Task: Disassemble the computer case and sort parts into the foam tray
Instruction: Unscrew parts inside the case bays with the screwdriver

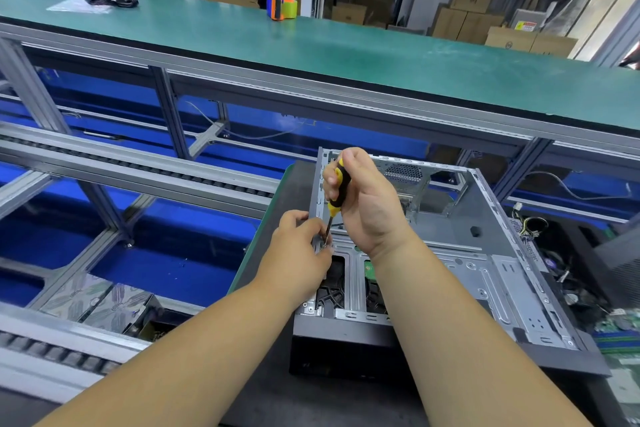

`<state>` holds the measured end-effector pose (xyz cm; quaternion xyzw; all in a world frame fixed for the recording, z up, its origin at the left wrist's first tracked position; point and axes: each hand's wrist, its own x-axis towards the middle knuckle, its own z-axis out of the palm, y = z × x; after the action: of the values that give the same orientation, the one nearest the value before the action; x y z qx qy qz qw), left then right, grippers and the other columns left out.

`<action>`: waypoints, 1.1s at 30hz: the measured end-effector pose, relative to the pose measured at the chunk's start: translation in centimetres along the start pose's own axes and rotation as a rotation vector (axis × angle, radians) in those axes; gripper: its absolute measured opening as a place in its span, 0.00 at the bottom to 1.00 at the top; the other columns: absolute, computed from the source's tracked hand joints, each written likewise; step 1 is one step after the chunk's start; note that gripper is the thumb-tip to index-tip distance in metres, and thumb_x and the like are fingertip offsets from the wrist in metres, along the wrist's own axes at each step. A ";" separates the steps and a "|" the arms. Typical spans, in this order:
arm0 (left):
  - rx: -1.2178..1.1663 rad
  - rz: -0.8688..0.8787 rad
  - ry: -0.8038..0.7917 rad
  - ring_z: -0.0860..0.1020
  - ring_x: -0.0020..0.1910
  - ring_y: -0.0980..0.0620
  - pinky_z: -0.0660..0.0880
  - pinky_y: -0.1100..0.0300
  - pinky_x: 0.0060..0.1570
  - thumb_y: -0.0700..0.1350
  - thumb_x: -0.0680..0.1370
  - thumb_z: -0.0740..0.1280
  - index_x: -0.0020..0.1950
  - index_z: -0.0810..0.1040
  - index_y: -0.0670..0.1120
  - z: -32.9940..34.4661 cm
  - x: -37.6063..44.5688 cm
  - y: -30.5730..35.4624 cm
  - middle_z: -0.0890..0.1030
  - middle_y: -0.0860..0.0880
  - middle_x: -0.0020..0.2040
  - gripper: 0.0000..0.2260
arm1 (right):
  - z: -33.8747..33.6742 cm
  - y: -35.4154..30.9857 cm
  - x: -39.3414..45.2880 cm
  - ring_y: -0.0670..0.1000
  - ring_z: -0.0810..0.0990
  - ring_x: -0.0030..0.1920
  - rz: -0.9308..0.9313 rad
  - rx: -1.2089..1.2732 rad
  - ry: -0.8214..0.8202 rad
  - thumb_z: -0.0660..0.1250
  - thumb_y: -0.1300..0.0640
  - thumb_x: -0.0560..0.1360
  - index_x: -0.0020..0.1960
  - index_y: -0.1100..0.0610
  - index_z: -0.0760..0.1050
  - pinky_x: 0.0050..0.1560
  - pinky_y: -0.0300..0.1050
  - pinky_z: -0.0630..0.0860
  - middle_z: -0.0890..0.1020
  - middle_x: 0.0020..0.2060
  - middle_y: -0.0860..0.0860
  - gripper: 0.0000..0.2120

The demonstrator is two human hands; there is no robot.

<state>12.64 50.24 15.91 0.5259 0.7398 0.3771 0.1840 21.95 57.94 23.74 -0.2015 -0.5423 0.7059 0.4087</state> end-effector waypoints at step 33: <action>-0.014 -0.009 0.003 0.67 0.62 0.54 0.69 0.60 0.52 0.49 0.76 0.70 0.49 0.75 0.57 0.1 0.0 0.0 0.63 0.58 0.62 0.05 | 0.2 -0.8 -0.5 0.49 0.78 0.39 0.023 -0.130 0.037 0.58 0.58 0.83 0.45 0.56 0.76 0.44 0.41 0.74 0.79 0.40 0.50 0.12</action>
<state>12.73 50.31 15.82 0.5208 0.7398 0.3822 0.1882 22.38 57.53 24.46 -0.2470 -0.5770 0.6700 0.3964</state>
